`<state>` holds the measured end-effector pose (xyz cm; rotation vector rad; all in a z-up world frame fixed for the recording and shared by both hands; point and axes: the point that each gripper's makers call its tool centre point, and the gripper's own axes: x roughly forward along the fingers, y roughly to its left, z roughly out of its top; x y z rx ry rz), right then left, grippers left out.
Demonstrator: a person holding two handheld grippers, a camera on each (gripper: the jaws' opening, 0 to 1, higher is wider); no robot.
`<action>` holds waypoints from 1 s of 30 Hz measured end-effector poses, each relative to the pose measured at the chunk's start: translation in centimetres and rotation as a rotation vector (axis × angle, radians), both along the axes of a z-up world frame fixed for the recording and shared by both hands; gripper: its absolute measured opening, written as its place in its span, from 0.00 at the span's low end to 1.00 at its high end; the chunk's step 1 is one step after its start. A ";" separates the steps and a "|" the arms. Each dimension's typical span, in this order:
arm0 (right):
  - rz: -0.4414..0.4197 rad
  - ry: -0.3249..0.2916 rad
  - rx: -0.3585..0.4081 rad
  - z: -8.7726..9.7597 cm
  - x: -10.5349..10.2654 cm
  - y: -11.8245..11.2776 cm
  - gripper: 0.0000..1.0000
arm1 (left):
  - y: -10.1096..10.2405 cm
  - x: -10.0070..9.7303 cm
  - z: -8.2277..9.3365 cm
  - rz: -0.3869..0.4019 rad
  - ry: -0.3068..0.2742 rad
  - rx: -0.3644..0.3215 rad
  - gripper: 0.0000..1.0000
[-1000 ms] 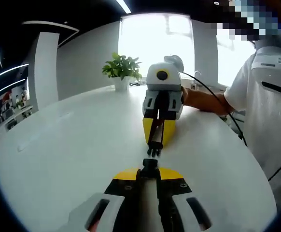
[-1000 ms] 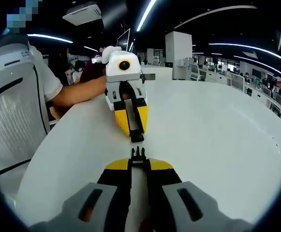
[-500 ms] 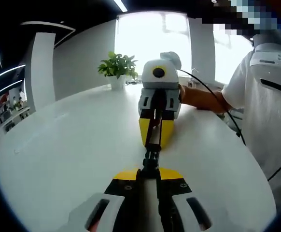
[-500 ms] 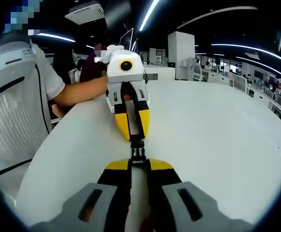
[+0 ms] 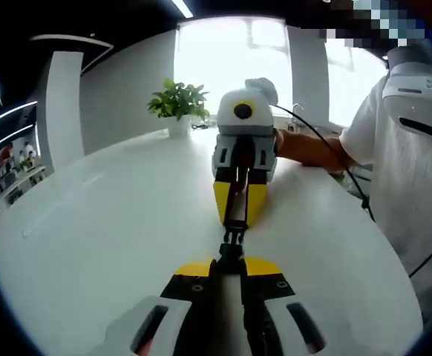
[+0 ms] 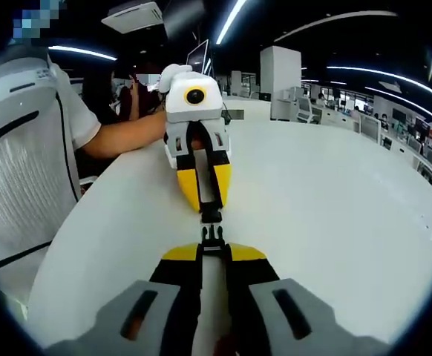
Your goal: Snap the two parts of the plastic buckle together until the buckle closes and remains connected.
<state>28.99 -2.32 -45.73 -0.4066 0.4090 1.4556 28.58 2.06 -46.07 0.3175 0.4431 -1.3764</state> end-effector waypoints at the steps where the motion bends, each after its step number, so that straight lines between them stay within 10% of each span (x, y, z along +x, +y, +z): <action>1: 0.000 -0.003 -0.004 0.0 -0.1 0.0 0.12 | 0.0 -0.2 0.0 -0.001 0.000 0.003 0.12; 30: -0.001 0.006 -0.010 0.0 -3.9 -1.3 0.12 | -0.7 -3.8 0.0 -0.028 -0.029 0.041 0.12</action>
